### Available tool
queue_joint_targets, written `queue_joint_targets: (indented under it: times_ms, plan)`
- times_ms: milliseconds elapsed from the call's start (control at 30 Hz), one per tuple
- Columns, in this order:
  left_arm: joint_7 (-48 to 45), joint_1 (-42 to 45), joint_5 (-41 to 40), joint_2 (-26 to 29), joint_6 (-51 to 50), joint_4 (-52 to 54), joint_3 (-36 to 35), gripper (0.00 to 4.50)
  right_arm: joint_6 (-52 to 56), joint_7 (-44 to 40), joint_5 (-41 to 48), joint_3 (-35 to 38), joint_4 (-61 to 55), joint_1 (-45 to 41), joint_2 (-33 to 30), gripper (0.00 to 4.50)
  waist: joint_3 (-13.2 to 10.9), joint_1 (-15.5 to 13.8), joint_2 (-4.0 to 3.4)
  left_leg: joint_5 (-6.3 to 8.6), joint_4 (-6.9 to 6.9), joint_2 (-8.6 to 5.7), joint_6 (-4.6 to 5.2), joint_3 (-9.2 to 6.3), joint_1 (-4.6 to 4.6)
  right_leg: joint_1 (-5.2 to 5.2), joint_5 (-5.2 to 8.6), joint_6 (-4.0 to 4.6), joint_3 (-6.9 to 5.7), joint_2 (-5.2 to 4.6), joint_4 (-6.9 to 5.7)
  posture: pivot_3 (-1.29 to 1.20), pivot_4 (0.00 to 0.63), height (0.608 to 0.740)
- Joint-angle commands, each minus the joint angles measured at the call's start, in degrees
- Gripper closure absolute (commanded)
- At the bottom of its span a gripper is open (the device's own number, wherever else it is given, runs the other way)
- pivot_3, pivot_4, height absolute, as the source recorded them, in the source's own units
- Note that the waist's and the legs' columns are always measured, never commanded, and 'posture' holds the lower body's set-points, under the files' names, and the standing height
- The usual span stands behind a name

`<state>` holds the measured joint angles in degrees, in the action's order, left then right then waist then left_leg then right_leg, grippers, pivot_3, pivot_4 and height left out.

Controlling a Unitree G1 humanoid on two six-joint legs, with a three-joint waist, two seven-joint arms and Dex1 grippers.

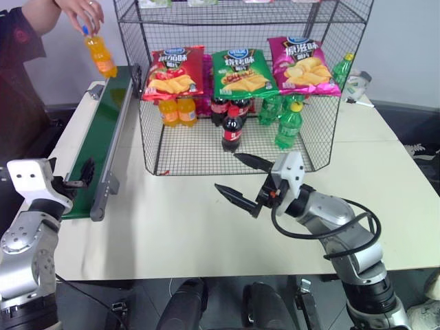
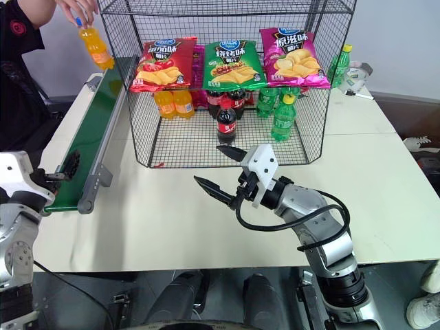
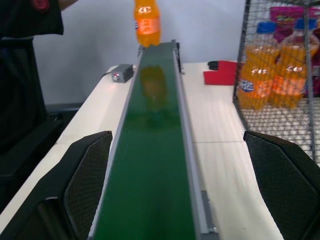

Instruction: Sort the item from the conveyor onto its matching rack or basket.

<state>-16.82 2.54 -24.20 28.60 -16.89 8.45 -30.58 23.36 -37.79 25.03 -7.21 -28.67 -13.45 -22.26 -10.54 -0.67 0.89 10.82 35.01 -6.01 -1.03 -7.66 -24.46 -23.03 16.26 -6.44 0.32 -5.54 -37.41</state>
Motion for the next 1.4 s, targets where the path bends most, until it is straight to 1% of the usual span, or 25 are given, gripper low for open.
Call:
queue_joint_targets:
  times_ms: [33,600,900,1400]
  plan:
    - [0.30,0.83,0.42,0.86,2.05,-0.09,-1.72,0.10,-1.93,-0.18,0.14,-0.03,-1.12,0.45,0.56,0.00,0.00,-0.02,0.00,0.00,0.00,0.00,0.00,0.00,0.00,0.00,0.00,0.00,0.00,0.00,0.00,0.00,0.150,0.740]
    - [-0.73,3.47,1.10,1.93,5.02,-4.76,-1.02,0.10,-6.64,-0.88,-1.64,0.05,1.66,2.06,0.77,0.00,0.00,0.03,0.00,0.00,0.00,0.00,0.00,0.00,0.00,0.00,-0.08,-0.14,-0.01,0.00,0.00,0.00,0.150,0.740]
    - [-0.59,2.85,-0.39,0.93,5.08,-4.55,-1.86,0.10,-6.87,-2.03,-1.35,0.28,2.69,1.61,0.75,0.00,0.00,0.01,0.00,0.00,0.00,0.00,0.00,0.00,0.00,0.00,-0.08,-0.15,0.00,0.00,0.00,0.00,0.150,0.740]
    - [0.25,2.08,0.25,1.66,5.29,-4.76,-1.89,0.10,-7.37,-2.58,-1.20,0.55,3.74,1.16,0.96,0.00,0.00,0.01,0.00,0.00,0.00,0.00,0.00,0.00,0.00,-0.01,-0.08,-0.15,0.00,0.00,0.00,0.00,0.150,0.740]
